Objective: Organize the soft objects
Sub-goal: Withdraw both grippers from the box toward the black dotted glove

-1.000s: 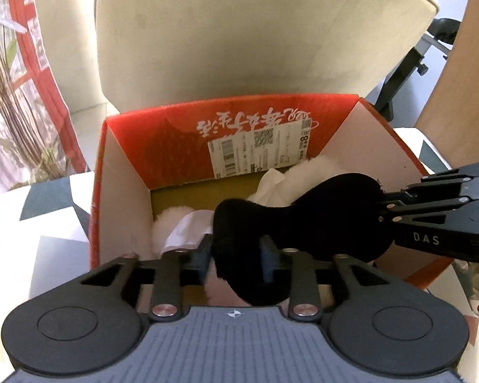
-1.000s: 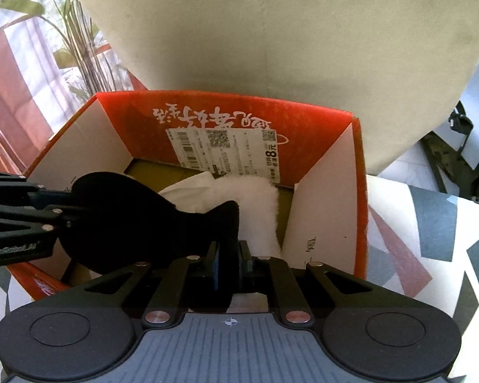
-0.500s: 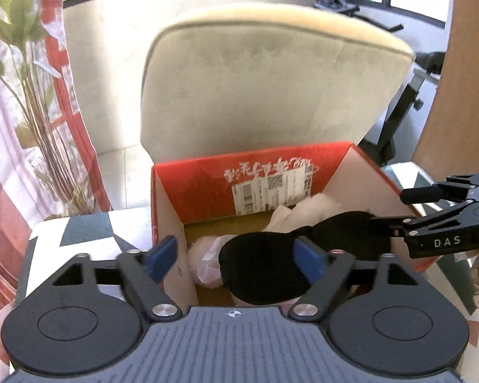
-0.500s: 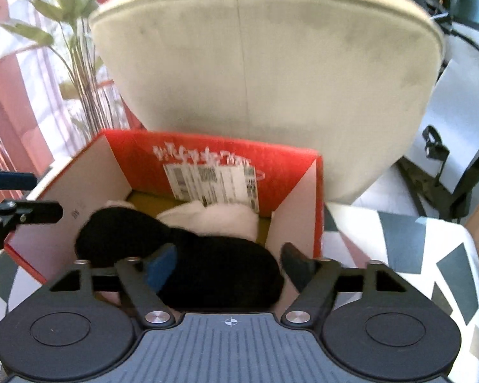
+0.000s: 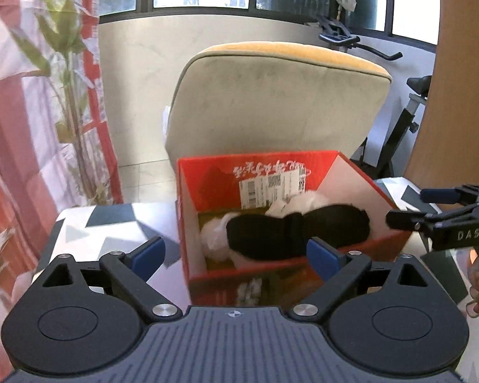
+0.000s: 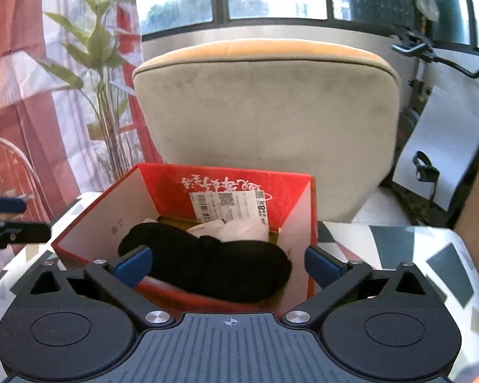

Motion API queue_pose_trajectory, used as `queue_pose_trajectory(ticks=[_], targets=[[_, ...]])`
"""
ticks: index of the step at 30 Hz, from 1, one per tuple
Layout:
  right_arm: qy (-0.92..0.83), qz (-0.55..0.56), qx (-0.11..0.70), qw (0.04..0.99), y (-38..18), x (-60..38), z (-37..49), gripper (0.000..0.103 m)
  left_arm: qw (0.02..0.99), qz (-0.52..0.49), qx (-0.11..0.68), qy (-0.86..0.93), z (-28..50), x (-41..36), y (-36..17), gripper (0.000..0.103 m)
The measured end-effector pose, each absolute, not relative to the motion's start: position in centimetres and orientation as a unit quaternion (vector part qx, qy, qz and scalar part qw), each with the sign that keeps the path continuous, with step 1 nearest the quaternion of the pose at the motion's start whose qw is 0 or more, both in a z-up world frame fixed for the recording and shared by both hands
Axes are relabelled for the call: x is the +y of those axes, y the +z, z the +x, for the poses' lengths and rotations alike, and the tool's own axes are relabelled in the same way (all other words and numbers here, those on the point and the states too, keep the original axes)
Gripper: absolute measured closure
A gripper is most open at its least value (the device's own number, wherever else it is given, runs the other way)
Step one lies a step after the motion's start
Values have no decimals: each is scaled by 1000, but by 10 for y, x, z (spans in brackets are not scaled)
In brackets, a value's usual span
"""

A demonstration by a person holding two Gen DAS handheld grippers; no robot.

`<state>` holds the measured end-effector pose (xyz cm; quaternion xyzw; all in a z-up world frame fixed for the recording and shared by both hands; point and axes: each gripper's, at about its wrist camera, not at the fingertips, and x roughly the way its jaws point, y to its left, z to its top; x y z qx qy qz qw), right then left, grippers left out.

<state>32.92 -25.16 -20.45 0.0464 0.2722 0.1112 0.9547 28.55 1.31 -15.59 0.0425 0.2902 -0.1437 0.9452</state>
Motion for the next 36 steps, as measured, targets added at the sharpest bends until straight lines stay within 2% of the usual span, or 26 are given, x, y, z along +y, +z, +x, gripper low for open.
queue_pose_trajectory(ticks=[7, 13, 17, 23, 27, 36], targets=[[108, 61, 250, 960, -223, -254, 276, 1, 936, -10, 321, -144, 236, 39, -183, 6], [105, 92, 256, 957, -246, -252, 240, 1, 924, -17, 355, -141, 201, 48, -210, 8], [107, 68, 244, 962, -254, -245, 218, 1, 918, -40, 370, -135, 186, 53, -227, 8], [136, 62, 255, 955, -263, -240, 198, 9, 902, -48, 403, -148, 175, 41, -247, 16], [145, 66, 264, 951, -271, -239, 184, 9, 901, -40, 399, -166, 166, 33, -249, 18], [141, 74, 296, 942, -295, -241, 156, 15, 884, -42, 420, -198, 157, 20, -263, 31]])
